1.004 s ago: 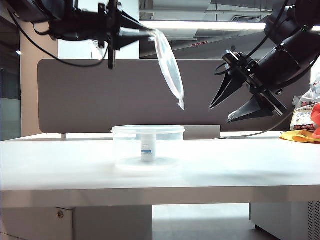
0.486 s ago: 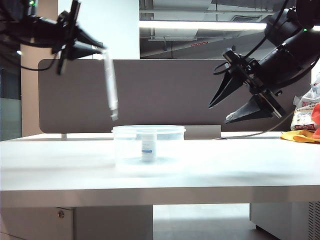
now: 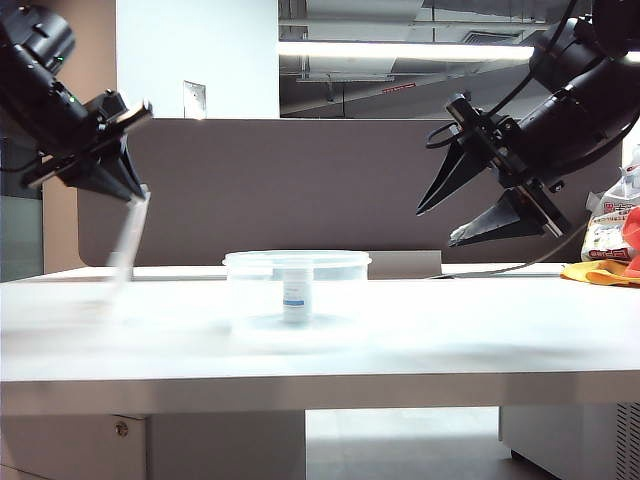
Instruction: Remove the lid of the round box, pick up the small white medicine bottle inside, and place it on the table.
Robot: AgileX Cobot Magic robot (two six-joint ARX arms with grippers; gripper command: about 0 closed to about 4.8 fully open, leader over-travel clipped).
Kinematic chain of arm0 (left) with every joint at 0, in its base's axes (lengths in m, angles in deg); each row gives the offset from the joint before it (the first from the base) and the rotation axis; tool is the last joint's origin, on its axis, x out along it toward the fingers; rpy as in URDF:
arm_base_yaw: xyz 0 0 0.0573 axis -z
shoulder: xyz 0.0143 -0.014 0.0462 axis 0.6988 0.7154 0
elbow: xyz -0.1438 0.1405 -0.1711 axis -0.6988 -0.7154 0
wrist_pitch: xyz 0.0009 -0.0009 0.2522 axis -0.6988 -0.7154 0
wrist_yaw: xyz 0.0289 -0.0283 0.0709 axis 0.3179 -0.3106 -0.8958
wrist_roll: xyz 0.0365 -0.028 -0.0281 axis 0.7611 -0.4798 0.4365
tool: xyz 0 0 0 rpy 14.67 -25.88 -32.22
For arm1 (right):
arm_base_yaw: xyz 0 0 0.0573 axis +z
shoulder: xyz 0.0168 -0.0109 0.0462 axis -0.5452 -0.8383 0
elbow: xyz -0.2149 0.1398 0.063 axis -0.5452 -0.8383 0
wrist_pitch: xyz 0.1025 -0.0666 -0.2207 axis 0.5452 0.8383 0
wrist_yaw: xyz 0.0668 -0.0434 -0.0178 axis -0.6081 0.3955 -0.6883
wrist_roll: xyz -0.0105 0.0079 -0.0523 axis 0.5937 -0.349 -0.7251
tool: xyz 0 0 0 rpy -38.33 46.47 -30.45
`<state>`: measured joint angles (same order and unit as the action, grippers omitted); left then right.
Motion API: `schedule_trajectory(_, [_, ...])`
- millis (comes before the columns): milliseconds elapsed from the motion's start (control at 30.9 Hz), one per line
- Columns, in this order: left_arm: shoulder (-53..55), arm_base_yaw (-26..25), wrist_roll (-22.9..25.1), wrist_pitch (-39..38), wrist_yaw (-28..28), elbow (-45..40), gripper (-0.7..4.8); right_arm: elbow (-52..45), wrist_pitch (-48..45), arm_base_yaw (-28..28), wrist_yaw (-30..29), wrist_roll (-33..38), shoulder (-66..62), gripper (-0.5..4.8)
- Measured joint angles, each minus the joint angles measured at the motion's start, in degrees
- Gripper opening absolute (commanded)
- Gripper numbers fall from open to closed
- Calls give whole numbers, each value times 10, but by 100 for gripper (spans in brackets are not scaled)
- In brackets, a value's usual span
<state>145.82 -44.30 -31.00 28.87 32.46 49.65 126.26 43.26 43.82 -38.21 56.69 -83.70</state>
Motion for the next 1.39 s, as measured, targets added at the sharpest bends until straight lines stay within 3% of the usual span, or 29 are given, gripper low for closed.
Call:
schedule_trajectory(97, [3, 11, 46, -55, -69, -1, -6, 0, -2, 0, 2, 0, 0, 261])
schedule_trajectory(227, [5, 22, 70, -79, -110, -3, 4, 0, -8, 0, 3, 0, 0, 262])
schedule_trajectory(356, [5, 23, 72, -78, -104, -3, 161, 0, -10, 0, 2, 0, 0, 265])
schedule_trajectory(518, [5, 23, 73, -87, -98, -2, 249, 2, -25, 1, -2, 0, 0, 265])
schedule_trajectory(842, [-40, 53, 80, -101, -86, -2, 256, 98, -19, 46, -11, -33, 0, 265])
schedule_trajectory(1101, [-123, 116, 122, -173, -87, 2, 255, 201, 91, 134, 130, -139, 0, 264])
schedule_trajectory(1393, [-246, 179, 138, -262, -83, 2, 244, 271, 155, 163, 290, -208, 0, 260])
